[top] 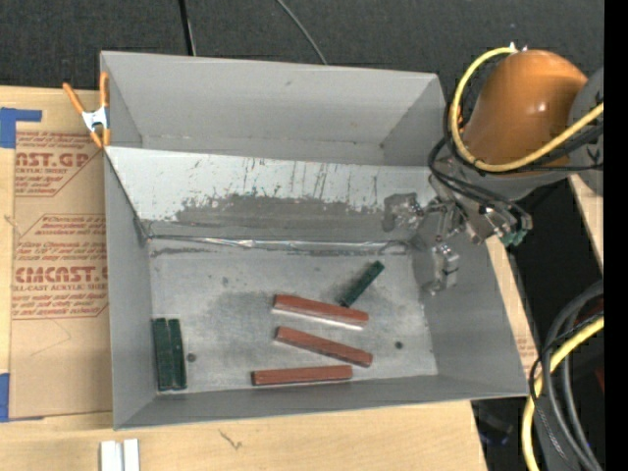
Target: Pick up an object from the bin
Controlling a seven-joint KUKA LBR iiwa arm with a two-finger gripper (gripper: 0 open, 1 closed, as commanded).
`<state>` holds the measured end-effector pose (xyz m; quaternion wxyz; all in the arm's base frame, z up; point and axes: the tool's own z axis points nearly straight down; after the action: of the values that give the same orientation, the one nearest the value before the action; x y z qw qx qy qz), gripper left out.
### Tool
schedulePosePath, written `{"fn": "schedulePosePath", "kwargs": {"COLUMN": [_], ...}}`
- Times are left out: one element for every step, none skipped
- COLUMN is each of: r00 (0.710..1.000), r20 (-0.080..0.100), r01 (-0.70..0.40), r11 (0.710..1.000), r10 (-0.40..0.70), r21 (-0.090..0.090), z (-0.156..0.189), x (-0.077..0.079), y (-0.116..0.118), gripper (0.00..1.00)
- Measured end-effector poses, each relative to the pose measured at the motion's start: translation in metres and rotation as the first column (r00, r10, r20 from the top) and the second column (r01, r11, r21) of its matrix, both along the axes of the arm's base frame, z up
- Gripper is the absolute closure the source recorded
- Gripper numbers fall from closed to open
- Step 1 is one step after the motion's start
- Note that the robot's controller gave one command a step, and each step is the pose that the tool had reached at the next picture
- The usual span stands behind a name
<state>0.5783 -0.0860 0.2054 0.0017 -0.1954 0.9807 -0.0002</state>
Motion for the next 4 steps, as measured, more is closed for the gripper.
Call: {"fn": "schedulePosePath", "kwargs": {"r00": [0.992,0.950,0.859,0.859], "r20": [0.008,0.002,0.001,0.001], "r01": [-0.129,-0.312,-0.512,-0.512], "r11": [0.992,0.950,0.859,0.859], "r10": [0.129,0.312,0.512,0.512], "r21": [-0.003,-0.001,0.001,0.001], "z": [-0.023,-0.094,-0.135,-0.135], "x": [0.005,-0.009,0.007,0.007], "y": [0.002,-0.006,0.056,0.056], "gripper": [0.00,0.00,1.00,1.00]}}
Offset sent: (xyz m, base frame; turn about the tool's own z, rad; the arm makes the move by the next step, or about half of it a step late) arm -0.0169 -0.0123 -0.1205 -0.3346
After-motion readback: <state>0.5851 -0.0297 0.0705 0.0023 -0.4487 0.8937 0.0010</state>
